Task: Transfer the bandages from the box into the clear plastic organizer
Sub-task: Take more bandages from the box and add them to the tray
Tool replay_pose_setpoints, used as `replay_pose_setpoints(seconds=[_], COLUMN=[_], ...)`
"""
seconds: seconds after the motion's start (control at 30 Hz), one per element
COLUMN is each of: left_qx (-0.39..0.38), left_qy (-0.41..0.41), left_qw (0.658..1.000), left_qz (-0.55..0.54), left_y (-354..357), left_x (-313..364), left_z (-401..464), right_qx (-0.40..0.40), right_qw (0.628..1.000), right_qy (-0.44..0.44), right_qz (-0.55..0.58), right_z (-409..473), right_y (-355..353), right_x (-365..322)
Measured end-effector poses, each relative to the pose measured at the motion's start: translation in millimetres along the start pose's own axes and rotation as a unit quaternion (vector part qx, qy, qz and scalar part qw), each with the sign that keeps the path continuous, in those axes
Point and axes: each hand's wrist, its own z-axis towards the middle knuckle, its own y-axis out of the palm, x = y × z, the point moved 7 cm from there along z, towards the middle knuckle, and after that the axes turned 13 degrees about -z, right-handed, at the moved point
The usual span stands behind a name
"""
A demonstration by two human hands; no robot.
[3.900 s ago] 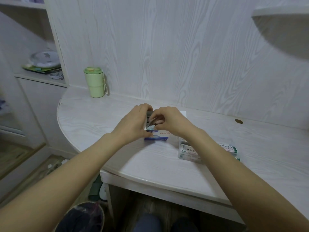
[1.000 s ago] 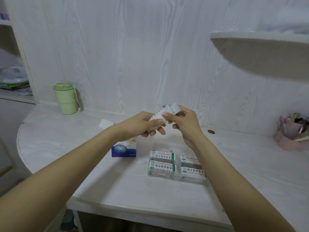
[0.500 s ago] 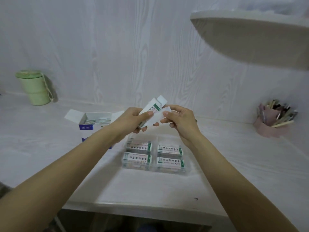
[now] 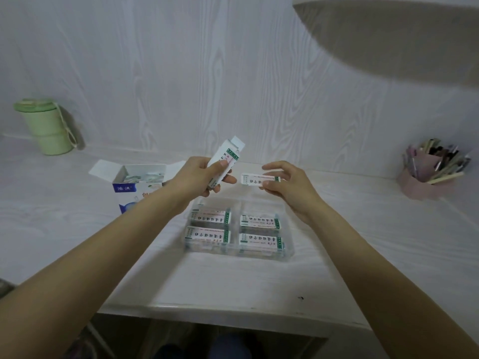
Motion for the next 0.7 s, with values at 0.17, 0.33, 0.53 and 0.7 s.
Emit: replay_pose_setpoints(seconds=[0.17,0.33,0.53,0.7], left_qx=[0.000,-0.006,-0.006,-0.004], left_qy=[-0.004,-0.007,-0.010,-0.013], left_qw=[1.000,1.000,0.999,1.000], left_qz=[0.027,0.024,0.032,0.020], left_y=[4,7,8,9], left_x=[1,0,-4,-9], left_z=[2,4,6,5], right_qx=[0.002,0.013,0.019,0.007], right_qw=[0.985,0.964,0.965,0.983], right_qy=[0.002,0.006,0.022,0.047], right_qz=[-0.174,-0.267,-0.262,-0.177], right_z=[4,6,6,2], right_y=[-1,0,1,4], right_x=[9,12,16,17])
